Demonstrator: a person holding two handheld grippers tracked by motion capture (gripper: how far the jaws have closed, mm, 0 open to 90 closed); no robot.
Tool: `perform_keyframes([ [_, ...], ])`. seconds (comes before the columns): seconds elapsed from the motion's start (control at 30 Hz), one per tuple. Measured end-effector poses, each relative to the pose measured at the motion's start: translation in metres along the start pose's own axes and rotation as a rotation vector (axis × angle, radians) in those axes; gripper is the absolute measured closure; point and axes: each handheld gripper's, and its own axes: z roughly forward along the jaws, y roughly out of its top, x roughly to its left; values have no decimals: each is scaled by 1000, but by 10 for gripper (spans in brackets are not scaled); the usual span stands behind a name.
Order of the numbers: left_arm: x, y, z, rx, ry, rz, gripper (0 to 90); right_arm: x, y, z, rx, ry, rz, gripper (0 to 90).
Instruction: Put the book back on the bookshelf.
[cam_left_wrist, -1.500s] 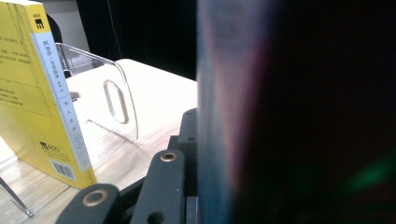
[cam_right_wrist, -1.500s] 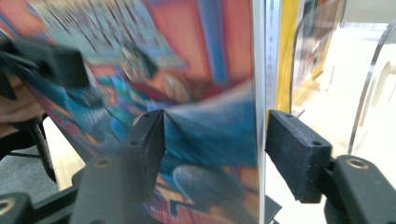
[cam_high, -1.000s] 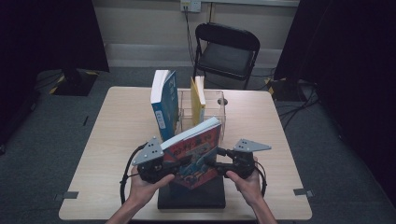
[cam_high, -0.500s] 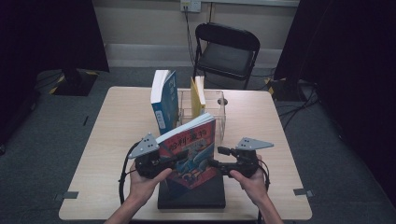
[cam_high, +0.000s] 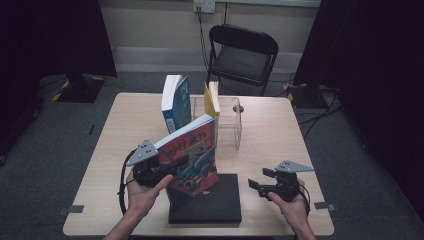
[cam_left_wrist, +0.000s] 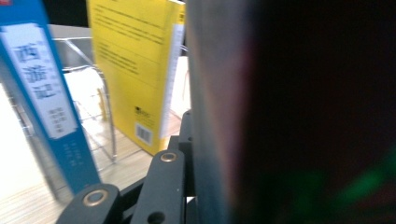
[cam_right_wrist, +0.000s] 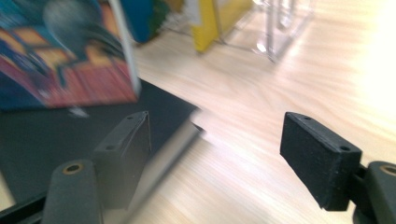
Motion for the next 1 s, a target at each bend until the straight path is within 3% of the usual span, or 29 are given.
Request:
perform_keyframes([
  [0.2, 5, 2, 3, -3, 27, -35, 747, -15, -14, -1, 32, -69, 25, 210],
  [0.43, 5, 13, 6, 12, 69, -5, 747, -34, -31, 8, 97, -148, 60, 167],
  [0.53, 7, 16, 8, 13, 93, -13, 748, -33, -32, 12, 121, -184, 35, 167],
  [0.6, 9, 18, 9, 11, 103, -32, 748, -33, -33, 14, 133, -186, 29, 165],
  [0.83, 10, 28, 15, 17, 163, -26, 748, -35, -37, 22, 186, -189, 15, 158],
  [1.0, 10, 36, 21, -4, 208, -46, 748, -30, -39, 27, 217, -219, -28, 143],
])
